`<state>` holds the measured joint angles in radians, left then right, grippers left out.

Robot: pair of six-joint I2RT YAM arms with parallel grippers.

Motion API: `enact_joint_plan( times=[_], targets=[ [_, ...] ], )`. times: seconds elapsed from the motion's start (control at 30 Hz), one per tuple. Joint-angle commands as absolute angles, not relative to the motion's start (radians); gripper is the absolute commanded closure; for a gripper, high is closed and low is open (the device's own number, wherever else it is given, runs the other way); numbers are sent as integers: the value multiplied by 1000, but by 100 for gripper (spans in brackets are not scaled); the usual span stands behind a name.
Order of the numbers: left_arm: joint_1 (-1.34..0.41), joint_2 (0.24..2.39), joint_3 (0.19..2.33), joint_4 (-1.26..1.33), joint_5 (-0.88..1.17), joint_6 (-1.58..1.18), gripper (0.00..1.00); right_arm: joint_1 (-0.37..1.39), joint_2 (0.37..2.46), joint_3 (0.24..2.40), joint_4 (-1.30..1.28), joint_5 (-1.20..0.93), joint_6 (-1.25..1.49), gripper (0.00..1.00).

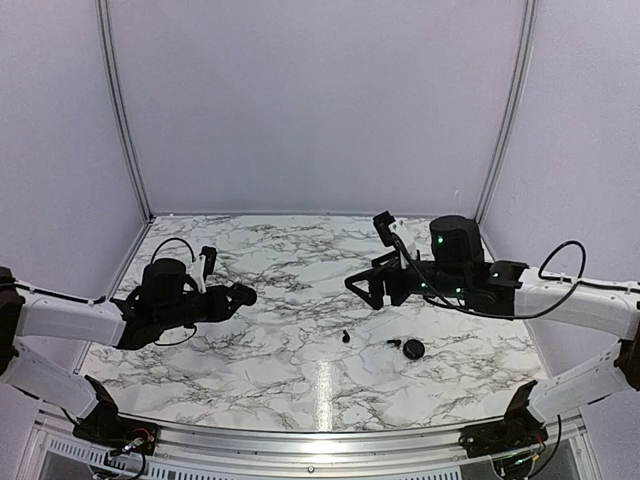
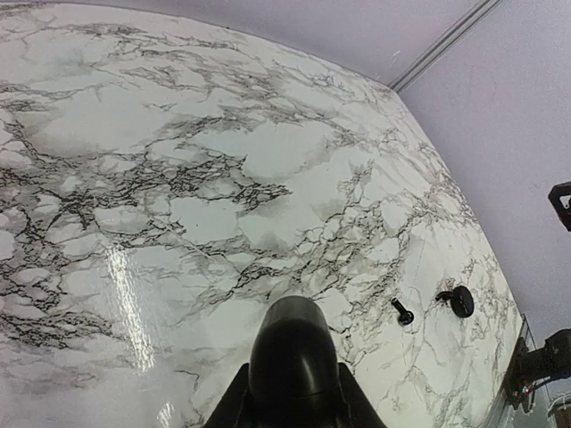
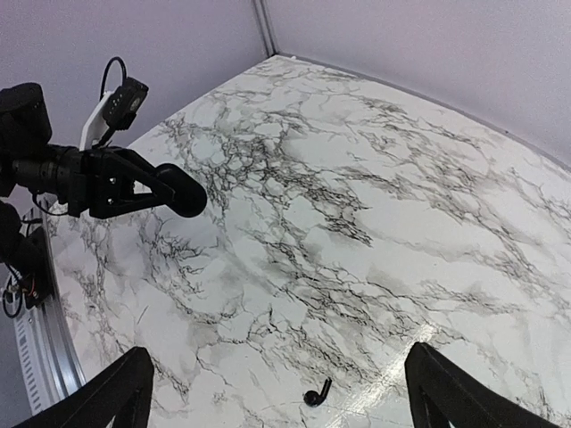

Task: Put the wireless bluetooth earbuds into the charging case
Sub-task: Place the charging case with the earbuds at the center of the board.

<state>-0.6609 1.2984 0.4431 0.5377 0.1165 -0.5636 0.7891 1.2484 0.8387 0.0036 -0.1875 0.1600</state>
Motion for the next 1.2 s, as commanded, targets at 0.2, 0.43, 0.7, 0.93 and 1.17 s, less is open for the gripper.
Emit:
enact_joint_plan(
  times=[0.2,0.43,0.7,0.93,1.17],
  targets=[
    [-532,1612,654,526,300,-610,99,643,1049,703,55,-178,308,1],
    [-502,1767,755,511,333,-636,98,585,1028,702,-106,-172,373,2],
    [-464,1851,794,486,363,-670,86,581,1055,677,-261,-89,485,2],
    [-445,1870,801,434,333,-678,64,581,1055,635,-359,-20,563,1],
    [-445,1777,791,359,274,-627,27,580,1099,621,-446,38,577,1]
  ],
)
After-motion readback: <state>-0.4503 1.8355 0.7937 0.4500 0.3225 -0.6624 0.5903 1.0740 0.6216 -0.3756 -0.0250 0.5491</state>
